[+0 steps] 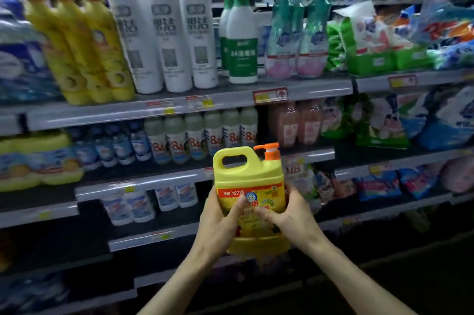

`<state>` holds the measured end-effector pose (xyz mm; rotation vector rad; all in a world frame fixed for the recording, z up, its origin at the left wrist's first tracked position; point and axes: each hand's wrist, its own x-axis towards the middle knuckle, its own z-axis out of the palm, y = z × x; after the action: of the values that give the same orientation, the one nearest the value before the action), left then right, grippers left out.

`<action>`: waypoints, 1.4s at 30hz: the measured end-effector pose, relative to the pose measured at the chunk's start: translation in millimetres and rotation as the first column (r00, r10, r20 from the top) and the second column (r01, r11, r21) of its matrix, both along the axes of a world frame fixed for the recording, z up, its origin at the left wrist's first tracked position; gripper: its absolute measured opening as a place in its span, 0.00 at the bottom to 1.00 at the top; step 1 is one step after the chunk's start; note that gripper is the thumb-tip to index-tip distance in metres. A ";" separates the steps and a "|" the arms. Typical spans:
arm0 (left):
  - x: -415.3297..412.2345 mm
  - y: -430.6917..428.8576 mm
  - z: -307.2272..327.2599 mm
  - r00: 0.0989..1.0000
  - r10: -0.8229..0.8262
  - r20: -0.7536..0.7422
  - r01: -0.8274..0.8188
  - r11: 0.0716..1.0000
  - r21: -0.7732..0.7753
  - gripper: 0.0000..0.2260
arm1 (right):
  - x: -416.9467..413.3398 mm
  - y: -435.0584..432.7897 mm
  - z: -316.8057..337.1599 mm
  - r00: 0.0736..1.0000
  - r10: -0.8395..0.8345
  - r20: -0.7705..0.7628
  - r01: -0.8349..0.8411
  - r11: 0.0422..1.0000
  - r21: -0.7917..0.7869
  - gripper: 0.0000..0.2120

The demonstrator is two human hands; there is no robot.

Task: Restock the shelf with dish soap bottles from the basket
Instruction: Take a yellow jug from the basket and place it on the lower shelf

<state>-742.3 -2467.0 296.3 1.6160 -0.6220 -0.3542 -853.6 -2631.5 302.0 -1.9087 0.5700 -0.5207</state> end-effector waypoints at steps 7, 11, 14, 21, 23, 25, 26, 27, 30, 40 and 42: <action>-5.7 56.4 25.5 0.964 0.262 0.052 -0.261 0.965 -0.016 0.20 | 44.3 24.8 33.4 0.951 0.307 0.028 -0.298 0.940 -0.166 0.42; -7.7 102.8 38.9 0.920 0.388 0.053 -0.387 0.922 -0.030 0.19 | 68.8 60.3 42.9 0.890 0.453 0.048 -0.441 0.883 -0.164 0.42; -5.8 140.4 52.9 0.881 0.467 0.074 -0.466 0.884 -0.040 0.19 | 86.9 96.1 52.1 0.843 0.530 0.094 -0.517 0.845 -0.133 0.38; 14.0 233.8 89.8 0.782 0.590 0.202 -0.584 0.806 -0.095 0.18 | 136.0 193.7 79.3 0.768 0.610 0.196 -0.590 0.792 -0.153 0.33; 23.9 262.7 98.6 0.759 0.607 0.234 -0.596 0.793 -0.122 0.20 | 153.1 223.9 87.5 0.751 0.624 0.217 -0.599 0.781 -0.177 0.34; 36.5 293.4 106.6 0.737 0.628 0.250 -0.613 0.777 -0.147 0.21 | 171.3 255.6 96.1 0.734 0.637 0.235 -0.604 0.771 -0.204 0.34; 43.6 309.5 110.0 0.727 0.636 0.257 -0.619 0.770 -0.155 0.20 | 180.3 271.8 100.2 0.726 0.644 0.243 -0.606 0.765 -0.217 0.35; 50.9 325.8 113.3 0.722 0.640 0.261 -0.622 0.767 -0.160 0.19 | 189.3 288.1 104.1 0.717 0.651 0.250 -0.610 0.759 -0.226 0.35; 74.0 373.0 122.4 0.715 0.649 0.259 -0.626 0.760 -0.177 0.18 | 215.7 335.5 113.8 0.692 0.671 0.268 -0.628 0.742 -0.235 0.34; 151.7 500.4 134.6 0.668 0.686 0.288 -0.648 0.727 -0.230 0.20 | 296.4 462.5 139.0 0.596 0.738 0.315 -0.700 0.670 -0.245 0.36; 167.5 519.8 130.0 0.665 0.696 0.273 -0.653 0.718 -0.241 0.20 | 315.3 481.5 135.3 0.582 0.751 0.312 -0.710 0.656 -0.256 0.36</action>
<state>-574.7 -1947.2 426.3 1.6773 -0.2431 0.5360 -538.3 -2150.0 437.3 -1.8590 -0.5444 -0.3577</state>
